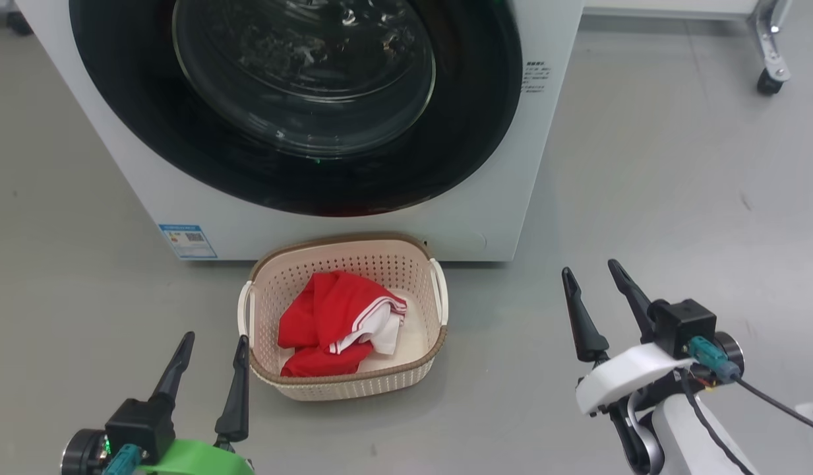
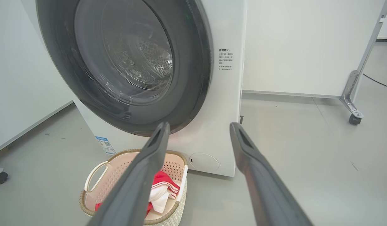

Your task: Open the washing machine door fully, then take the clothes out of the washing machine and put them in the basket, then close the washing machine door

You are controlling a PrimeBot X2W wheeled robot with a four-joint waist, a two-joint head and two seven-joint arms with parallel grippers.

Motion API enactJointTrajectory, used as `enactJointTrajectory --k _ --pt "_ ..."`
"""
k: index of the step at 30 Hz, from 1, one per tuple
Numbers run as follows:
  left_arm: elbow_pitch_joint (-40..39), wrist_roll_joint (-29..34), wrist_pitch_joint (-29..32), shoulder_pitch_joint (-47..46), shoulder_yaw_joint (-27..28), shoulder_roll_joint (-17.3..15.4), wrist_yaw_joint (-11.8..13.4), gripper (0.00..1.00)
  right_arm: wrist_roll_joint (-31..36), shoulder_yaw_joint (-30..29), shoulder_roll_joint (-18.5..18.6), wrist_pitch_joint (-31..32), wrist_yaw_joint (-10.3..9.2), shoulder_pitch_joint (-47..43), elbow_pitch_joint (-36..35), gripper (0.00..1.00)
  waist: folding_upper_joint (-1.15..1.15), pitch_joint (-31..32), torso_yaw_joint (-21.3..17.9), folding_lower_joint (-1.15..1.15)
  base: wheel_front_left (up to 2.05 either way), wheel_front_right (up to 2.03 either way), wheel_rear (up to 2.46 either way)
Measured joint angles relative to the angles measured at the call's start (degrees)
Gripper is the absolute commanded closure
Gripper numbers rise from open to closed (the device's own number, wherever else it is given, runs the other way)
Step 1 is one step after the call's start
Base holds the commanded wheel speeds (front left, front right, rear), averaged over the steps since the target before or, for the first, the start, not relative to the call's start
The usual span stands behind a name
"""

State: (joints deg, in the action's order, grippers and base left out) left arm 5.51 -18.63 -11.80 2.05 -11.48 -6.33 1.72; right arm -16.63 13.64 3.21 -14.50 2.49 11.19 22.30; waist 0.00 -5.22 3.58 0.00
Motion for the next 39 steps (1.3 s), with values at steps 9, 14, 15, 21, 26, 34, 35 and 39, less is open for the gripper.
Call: enactJointTrajectory --k 9,14,15,21,26,34,35,39 --pt "-0.79 -0.02 1.21 2.21 -0.54 0.01 0.07 0.0 -1.01 0.09 -0.16 0.0 -1.96 -5.77 -3.64 0.0 0.0 3.3 -2.0 0.0 0.0 0.0 0.0" --pt "-1.47 -0.02 1.97 3.23 -1.36 0.02 0.08 0.0 -1.21 0.04 -0.35 0.0 -2.67 -8.74 -5.33 0.0 0.0 4.52 -2.65 0.0 0.0 0.0 0.0" --pt "-1.55 -0.02 2.23 3.28 -1.38 0.03 0.08 0.0 -1.27 0.04 -0.4 0.0 -2.74 -9.18 -5.56 0.0 0.0 4.65 -2.73 0.0 0.0 0.0 0.0" --pt "-2.38 -0.02 2.93 3.9 -1.37 0.02 0.25 0.0 -1.42 0.24 -0.48 0.0 -3.25 -10.87 -7.21 0.0 0.0 5.24 -3.02 0.0 0.0 0.0 0.0" --pt "-2.76 -0.02 3.22 4.47 -1.4 0.01 0.7 0.0 -1.42 0.33 -0.51 0.0 -4.01 -11.96 -8.47 0.0 0.0 5.4 -3.08 0.0 0.0 0.0 0.0" --pt "-3.89 -0.02 3.78 4.67 -1.38 0.01 0.99 0.0 -1.42 0.52 -0.56 0.0 -4.45 -13.05 -10.02 0.0 0.0 5.41 -3.13 0.0 0.0 0.0 0.0" --pt "-4.0 -0.02 4.08 4.72 -1.38 0.0 1.02 0.0 -1.42 0.55 -0.57 0.0 -4.63 -13.1 -10.15 0.0 0.0 5.41 -3.13 0.0 0.0 0.0 0.0" --pt "-4.23 -0.02 4.2 5.1 -1.4 0.0 1.08 0.0 -1.42 0.66 -0.58 0.0 -4.69 -13.61 -10.74 0.0 0.0 5.42 -3.1 0.0 0.0 0.0 0.0"
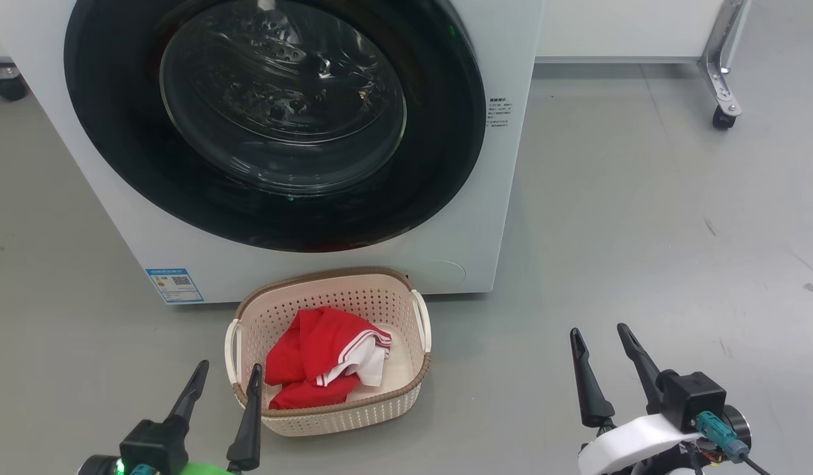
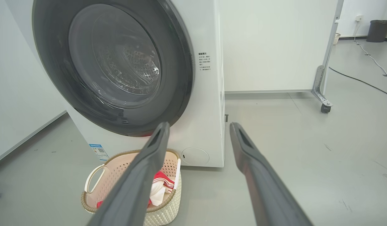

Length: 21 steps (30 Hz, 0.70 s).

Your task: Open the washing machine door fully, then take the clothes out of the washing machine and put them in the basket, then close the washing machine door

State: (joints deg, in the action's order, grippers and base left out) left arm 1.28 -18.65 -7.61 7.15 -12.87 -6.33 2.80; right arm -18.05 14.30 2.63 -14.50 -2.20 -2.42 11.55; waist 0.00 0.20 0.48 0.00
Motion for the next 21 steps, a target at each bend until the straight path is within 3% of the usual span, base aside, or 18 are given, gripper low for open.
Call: enactJointTrajectory --k 18,19,21 --pt "-1.52 0.0 1.0 0.3 -0.05 -0.04 0.44 0.0 -0.71 0.6 -0.03 0.0 -0.57 -1.6 -1.07 0.0 0.0 0.18 -0.39 0.0 0.0 0.0 0.0" --pt "-1.2 0.01 0.99 0.29 -0.11 0.04 0.43 1.0 -0.65 0.64 -0.07 0.04 -0.54 -1.81 -0.62 1.0 0.0 0.18 -0.41 0.0 0.0 0.0 0.0" --pt "0.86 0.01 0.99 0.48 -0.52 0.55 0.43 1.0 -0.59 0.73 -0.24 0.07 -0.47 -2.88 1.22 1.0 0.0 0.18 -0.42 0.0 0.0 0.0 0.0"
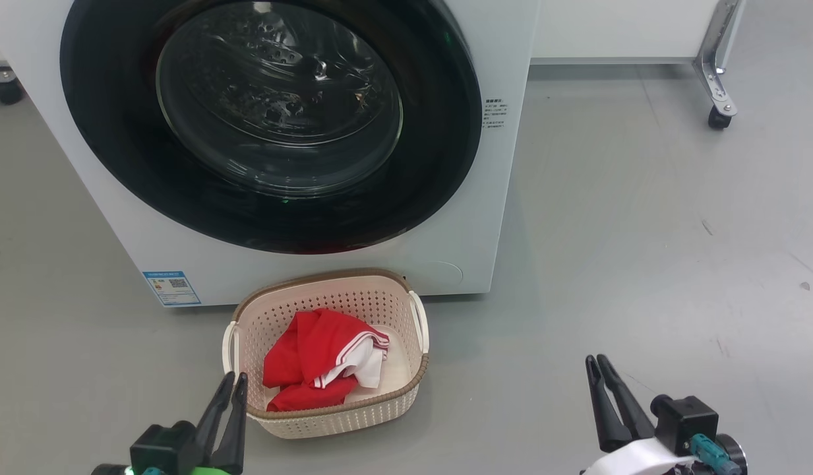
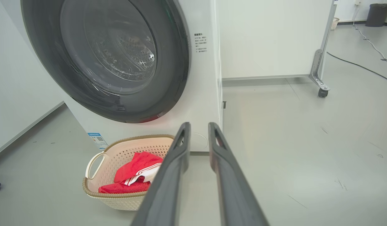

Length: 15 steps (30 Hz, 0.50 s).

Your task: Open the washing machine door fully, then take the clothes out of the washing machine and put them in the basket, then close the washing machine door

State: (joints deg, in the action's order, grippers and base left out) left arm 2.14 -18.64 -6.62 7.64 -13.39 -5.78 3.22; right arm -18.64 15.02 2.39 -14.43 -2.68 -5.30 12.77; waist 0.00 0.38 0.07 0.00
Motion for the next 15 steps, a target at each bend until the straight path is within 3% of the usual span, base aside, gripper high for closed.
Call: enactJointTrajectory --k 6,15 --pt "1.2 -0.86 0.0 0.86 -0.22 0.47 -0.08 1.0 -0.52 0.1 -0.13 0.0 0.09 -1.42 1.04 1.0 0.0 -0.02 -0.02 0.0 0.0 0.0 0.0" --pt "0.99 -7.45 -0.02 1.09 -0.04 0.71 -0.85 1.0 -7.35 -0.21 -0.14 0.11 0.94 -1.9 -0.45 1.0 0.0 -0.14 -0.02 0.0 0.0 0.0 0.0"
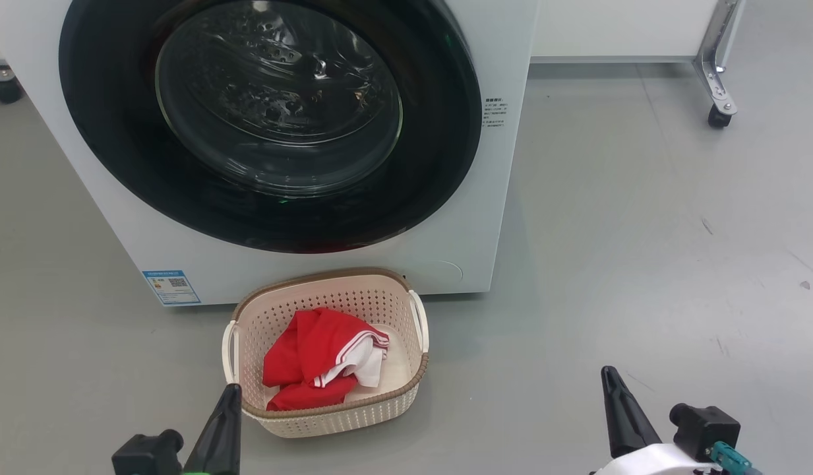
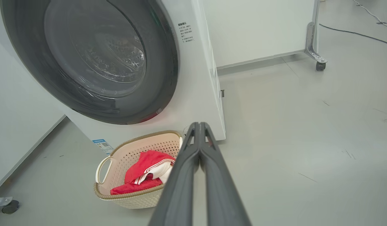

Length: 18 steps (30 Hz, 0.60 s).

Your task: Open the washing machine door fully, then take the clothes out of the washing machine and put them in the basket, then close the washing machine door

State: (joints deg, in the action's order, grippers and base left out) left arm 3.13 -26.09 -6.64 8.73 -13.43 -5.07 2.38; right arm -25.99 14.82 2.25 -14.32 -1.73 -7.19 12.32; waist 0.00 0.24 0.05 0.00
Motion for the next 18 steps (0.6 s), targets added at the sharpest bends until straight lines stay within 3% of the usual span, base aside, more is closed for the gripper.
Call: enactJointTrajectory --k 18 --pt "0.82 -14.39 1.8 -0.35 2.86 0.18 -1.18 1.0 -14.61 -3.76 0.45 3.49 0.67 0.66 -0.63 1.0 0.0 -0.16 0.01 0.0 0.0 0.0 0.0"
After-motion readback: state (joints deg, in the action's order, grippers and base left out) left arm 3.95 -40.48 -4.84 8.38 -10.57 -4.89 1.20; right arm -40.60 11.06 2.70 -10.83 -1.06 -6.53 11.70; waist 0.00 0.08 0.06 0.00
